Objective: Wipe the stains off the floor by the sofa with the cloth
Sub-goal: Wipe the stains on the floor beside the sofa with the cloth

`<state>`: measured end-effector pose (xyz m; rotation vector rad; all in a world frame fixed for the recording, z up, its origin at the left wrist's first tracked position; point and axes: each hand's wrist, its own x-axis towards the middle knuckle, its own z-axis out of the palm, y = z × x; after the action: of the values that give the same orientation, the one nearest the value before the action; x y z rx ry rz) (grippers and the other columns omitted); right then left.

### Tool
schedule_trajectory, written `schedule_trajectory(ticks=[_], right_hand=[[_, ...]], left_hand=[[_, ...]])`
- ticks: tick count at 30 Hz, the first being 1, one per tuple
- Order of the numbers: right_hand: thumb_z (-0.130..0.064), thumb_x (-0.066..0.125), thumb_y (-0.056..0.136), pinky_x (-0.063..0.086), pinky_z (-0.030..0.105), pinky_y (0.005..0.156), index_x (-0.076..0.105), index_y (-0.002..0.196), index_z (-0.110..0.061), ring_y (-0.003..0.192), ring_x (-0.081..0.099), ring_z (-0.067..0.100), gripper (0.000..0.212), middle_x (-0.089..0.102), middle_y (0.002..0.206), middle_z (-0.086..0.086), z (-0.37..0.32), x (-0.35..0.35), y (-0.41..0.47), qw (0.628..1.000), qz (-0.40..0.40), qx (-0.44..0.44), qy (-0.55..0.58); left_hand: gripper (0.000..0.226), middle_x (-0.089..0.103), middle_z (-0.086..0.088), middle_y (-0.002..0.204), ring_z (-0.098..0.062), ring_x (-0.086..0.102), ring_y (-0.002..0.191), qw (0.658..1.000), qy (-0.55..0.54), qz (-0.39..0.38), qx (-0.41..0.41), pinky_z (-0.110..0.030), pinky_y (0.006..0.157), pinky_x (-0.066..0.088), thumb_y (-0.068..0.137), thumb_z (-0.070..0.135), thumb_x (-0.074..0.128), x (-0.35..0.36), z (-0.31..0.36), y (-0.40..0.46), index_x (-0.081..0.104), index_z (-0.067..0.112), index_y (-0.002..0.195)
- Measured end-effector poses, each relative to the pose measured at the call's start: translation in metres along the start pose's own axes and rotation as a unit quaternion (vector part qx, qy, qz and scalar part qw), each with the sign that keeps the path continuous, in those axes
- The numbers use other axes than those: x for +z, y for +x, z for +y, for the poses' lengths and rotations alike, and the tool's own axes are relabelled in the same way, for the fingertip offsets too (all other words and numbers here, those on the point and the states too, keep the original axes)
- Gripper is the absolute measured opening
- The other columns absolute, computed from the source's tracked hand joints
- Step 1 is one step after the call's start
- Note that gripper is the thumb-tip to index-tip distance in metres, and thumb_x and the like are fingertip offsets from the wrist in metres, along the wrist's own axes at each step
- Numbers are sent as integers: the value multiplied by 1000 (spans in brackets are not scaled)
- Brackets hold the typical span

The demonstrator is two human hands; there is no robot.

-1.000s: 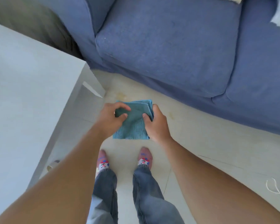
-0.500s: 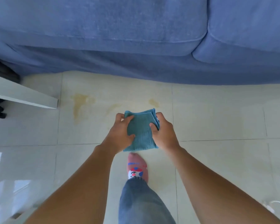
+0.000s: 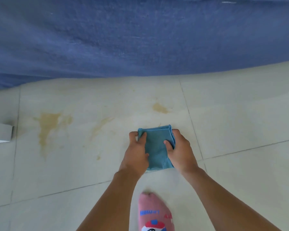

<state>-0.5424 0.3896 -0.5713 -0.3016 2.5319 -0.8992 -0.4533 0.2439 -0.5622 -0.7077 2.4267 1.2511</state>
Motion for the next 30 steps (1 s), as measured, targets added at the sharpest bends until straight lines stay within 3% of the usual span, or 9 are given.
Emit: schedule_trajectory(ticks=[2,5,7,10,13,16,19,26,30], right_hand=[[-25,61,93,54,39,72,49,124,-21,91,63,21,34,60,111,-2,1,3,5,999,18,-17,-43],[-30,68,87,54,37,64,42,136,-19,96,56,24,56,45,122,3,4,1,-4,980,89,-44,-175],[-25,70,85,52,40,83,44,139,-16,110,48,28,61,45,129,7,0,3,-10,966,120,-104,-205],[-24,62,91,38,43,109,44,144,-14,136,38,26,57,43,147,5,1,13,-15,943,53,-231,-233],[-32,53,98,19,43,123,33,154,-15,153,13,23,61,25,164,3,-1,29,-19,922,-62,-282,-257],[-43,36,103,2,46,125,14,160,-26,154,-10,18,63,-1,168,-5,0,42,-21,911,-112,-260,-301],[-49,25,103,-3,48,124,4,159,-36,152,-19,17,61,-12,166,-12,11,47,-34,912,-108,-232,-320],[-56,11,99,-11,48,122,-7,157,-39,150,-25,15,64,-20,165,-14,20,45,-42,927,-80,-156,-331],[-52,18,103,-11,52,122,-6,158,-38,151,-23,21,61,-21,165,-10,-2,56,-24,929,-95,-149,-324]], left_hand=[[69,13,8,139,-20,55,98,999,27,38,5,-25,84,50,90,3,55,4,-1,4,29,19,152],[62,18,2,137,-22,50,113,991,92,98,20,-35,81,55,87,14,62,13,-5,-7,39,22,144],[61,23,0,139,-23,44,119,984,114,134,33,-37,91,52,87,29,66,15,-17,-14,42,23,143],[57,37,-4,137,-28,48,116,969,135,200,56,-41,97,45,86,38,67,18,-41,-27,51,21,138],[54,41,-2,136,-26,47,119,957,128,258,35,-41,98,39,88,46,58,23,-65,-52,52,19,135],[70,40,-4,140,-26,41,129,946,108,300,-57,-43,105,33,85,60,49,28,-86,-81,45,16,139],[88,36,-10,147,-28,33,141,940,112,297,-121,-47,111,28,82,71,44,34,-106,-100,37,9,144],[98,30,-15,152,-28,18,151,934,172,293,-107,-47,122,17,84,73,42,37,-119,-107,29,1,149],[103,28,-17,156,-26,12,153,936,173,287,-104,-44,124,9,82,76,45,38,-118,-106,26,1,151]])
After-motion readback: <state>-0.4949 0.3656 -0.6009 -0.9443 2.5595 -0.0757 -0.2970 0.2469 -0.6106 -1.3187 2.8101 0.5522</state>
